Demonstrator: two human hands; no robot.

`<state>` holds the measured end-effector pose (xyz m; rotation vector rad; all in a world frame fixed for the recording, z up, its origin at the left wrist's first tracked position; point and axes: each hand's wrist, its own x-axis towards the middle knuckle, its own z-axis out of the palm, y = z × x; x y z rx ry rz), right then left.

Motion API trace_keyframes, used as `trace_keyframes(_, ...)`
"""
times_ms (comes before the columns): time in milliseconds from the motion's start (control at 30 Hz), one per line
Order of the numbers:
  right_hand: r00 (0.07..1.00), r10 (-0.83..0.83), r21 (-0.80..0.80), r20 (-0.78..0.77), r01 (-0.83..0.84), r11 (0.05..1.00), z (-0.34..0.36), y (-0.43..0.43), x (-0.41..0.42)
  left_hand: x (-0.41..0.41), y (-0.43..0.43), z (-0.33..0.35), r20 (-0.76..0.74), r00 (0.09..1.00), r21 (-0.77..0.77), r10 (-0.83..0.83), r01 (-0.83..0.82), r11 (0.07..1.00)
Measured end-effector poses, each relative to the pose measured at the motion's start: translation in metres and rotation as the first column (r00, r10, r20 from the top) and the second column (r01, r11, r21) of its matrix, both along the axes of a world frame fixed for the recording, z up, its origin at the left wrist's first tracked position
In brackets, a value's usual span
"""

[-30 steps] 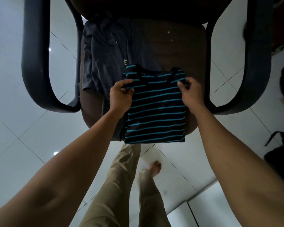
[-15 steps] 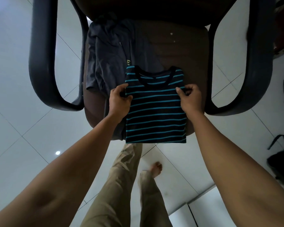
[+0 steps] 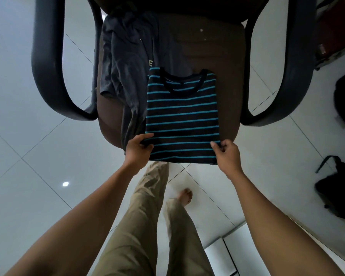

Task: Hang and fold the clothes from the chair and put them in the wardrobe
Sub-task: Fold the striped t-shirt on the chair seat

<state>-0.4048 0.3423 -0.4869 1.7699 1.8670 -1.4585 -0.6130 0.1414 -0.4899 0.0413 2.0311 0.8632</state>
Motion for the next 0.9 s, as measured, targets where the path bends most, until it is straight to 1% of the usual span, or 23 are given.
trace_keyframes(67,0.998,0.045,-0.028,0.035,-0.044,0.999,-0.002,-0.006,0.006,0.003,-0.002,-0.001,-0.016,1.000,-0.036,-0.021,0.021,0.999)
trace_keyframes(167,0.997,0.032,-0.063,0.074,-0.027,0.998,-0.002,-0.008,0.003,0.005,-0.002,-0.002,-0.048,0.995,-0.113,-0.091,0.086,0.990)
trace_keyframes(233,0.995,0.021,-0.049,0.093,-0.016,0.999,0.000,-0.007,-0.004,0.004,0.002,-0.003,-0.072,0.987,-0.150,-0.145,0.133,0.980)
trace_keyframes(300,0.998,-0.014,0.002,0.059,0.014,1.000,0.003,-0.002,-0.014,0.001,0.011,-0.001,-0.147,0.976,-0.158,-0.158,0.135,0.978)
trace_keyframes(400,0.999,-0.027,0.067,-0.029,0.029,0.997,0.003,0.010,-0.031,-0.008,0.028,0.005,-0.253,0.960,-0.114,-0.121,0.094,0.989)
trace_keyframes(467,0.999,0.013,0.072,-0.029,-0.011,0.997,0.000,0.017,-0.040,-0.013,0.036,0.005,-0.224,0.967,-0.095,-0.121,0.102,0.990)
trace_keyframes(600,0.998,0.058,0.013,-0.036,-0.058,0.998,-0.003,0.021,-0.051,-0.022,0.044,0.006,-0.070,0.990,-0.069,-0.122,0.117,0.991)
trace_keyframes(667,0.998,0.053,-0.015,-0.041,-0.053,0.998,-0.002,0.019,-0.054,-0.024,0.046,0.007,-0.014,0.990,-0.048,-0.138,0.137,0.989)
trace_keyframes(800,0.998,0.042,-0.029,-0.050,-0.044,0.999,-0.003,0.016,-0.056,-0.031,0.050,0.006,0.011,0.982,-0.018,-0.189,0.190,0.982)
trace_keyframes(900,0.995,-0.028,-0.050,-0.091,0.024,0.998,-0.001,0.015,-0.054,-0.033,0.052,0.007,0.053,0.983,0.007,-0.175,0.174,0.985)
